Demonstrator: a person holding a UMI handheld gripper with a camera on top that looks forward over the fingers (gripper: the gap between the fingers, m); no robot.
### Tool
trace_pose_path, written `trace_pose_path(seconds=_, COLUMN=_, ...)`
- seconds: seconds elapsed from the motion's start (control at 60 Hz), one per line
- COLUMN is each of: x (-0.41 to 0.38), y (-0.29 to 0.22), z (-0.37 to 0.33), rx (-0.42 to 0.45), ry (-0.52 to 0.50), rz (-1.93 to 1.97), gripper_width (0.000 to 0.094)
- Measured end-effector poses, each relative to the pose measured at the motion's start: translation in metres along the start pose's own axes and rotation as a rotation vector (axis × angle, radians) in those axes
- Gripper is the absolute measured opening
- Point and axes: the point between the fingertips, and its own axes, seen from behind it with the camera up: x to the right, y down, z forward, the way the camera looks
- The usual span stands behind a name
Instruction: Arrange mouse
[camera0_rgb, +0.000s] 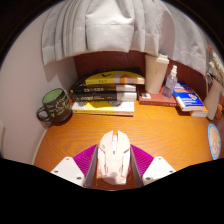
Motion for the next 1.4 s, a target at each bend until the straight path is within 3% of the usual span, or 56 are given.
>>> trace_pose_path(seconds=0.033, x=0.004, y=0.0, z=0.0, rx=-0.002, ry=0.019, rz=-0.01, gripper_width=0.0539)
trace_pose_path(seconds=0.167, x=0.004, y=0.0, z=0.0, rx=0.007, ry=0.006, rz=-0.002, gripper_width=0.0461)
trace_pose_path(seconds=0.3, x=0.003, y=0.003, z=0.001, rx=-0.038, ry=-0.028, rz=-0.043, gripper_width=0.0356)
trace_pose_path(seconds=0.317, x=0.003, y=0.002, z=0.001, rx=-0.042, ry=-0.035, rz=-0.048, gripper_width=0.0388)
trace_pose_path(seconds=0.417, x=0.008, y=-0.005, z=-0.007, rx=-0.059, ry=-0.079, rz=-0.048, gripper_width=0.0386)
trace_pose_path(seconds=0.45, x=0.013, y=-0.013, z=-0.016, rx=-0.05, ry=-0.091, rz=-0.053, gripper_width=0.0354)
trace_pose_path(seconds=0.467, x=0.017, y=-0.019, z=-0.021, rx=-0.04, ry=-0.096, rz=-0.058, gripper_width=0.0387)
trace_pose_path(seconds=0.633, x=0.088, y=-0.094, z=-0.095, rx=0.115, ry=-0.098, rz=-0.085, gripper_width=0.0392)
trace_pose_path(seconds=0.85, x=0.251, y=-0.143, z=-0.189, rx=0.225, ry=-0.026, rz=-0.138, gripper_width=0.0388)
trace_pose_path(seconds=1.017, x=0.394, y=-0.12, z=-0.201, rx=0.218, ry=0.085, rz=-0.061, gripper_width=0.0385)
trace_pose_path(seconds=1.117, x=0.455, y=-0.084, z=-0.177, rx=0.154, ry=0.12, rz=-0.02, gripper_width=0.0384)
trace_pose_path(seconds=1.4, x=0.483, y=0.02, z=-0.093, rx=-0.038, ry=0.069, rz=0.034, gripper_width=0.0387)
